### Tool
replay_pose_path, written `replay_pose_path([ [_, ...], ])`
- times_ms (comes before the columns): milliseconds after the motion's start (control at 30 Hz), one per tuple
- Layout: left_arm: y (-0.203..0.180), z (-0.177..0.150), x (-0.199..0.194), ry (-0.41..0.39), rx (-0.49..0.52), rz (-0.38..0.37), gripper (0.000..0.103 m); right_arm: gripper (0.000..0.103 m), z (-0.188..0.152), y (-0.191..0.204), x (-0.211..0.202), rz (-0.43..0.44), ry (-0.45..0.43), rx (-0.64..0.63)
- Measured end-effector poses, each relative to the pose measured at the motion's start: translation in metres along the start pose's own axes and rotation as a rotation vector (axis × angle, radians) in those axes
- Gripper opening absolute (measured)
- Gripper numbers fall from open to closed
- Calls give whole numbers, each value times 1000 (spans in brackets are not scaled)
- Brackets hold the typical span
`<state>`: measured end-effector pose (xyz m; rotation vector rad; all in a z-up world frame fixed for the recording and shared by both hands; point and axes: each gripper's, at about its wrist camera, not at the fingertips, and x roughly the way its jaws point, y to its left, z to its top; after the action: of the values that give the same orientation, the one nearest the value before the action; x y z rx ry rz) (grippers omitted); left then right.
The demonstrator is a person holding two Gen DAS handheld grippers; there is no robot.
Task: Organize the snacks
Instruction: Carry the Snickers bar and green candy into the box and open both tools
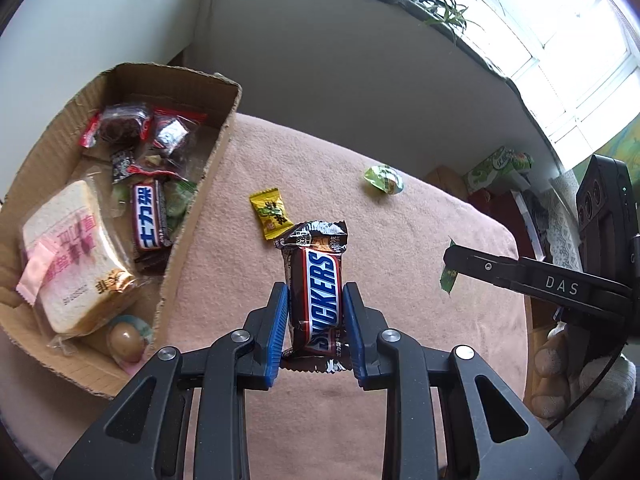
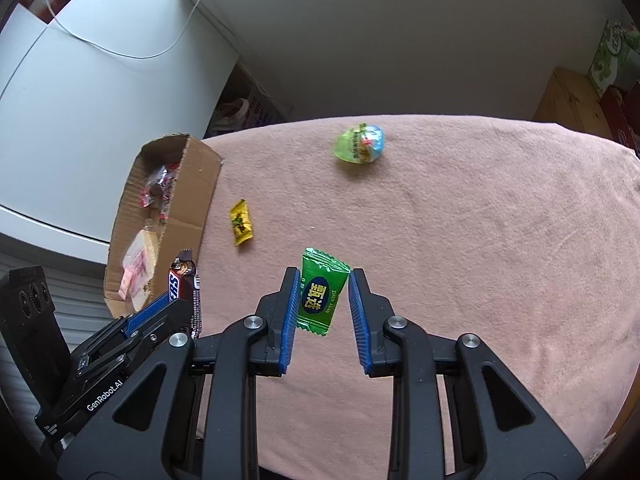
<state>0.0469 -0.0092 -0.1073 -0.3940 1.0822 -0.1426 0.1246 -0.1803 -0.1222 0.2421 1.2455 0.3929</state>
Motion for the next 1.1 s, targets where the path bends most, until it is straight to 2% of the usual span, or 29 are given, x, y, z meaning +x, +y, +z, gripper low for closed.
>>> replay_pose_path([
  [500,75,-2,-42,-87,-145,110,26,26,-6,106,24,115,43,-187],
  [767,103,-8,-51,-103,-195,142,26,26,-10,143,46,143,90,-259],
  [1100,117,-14,-56,-105,-235,151,26,26,-3,180,75,150,133,-314],
])
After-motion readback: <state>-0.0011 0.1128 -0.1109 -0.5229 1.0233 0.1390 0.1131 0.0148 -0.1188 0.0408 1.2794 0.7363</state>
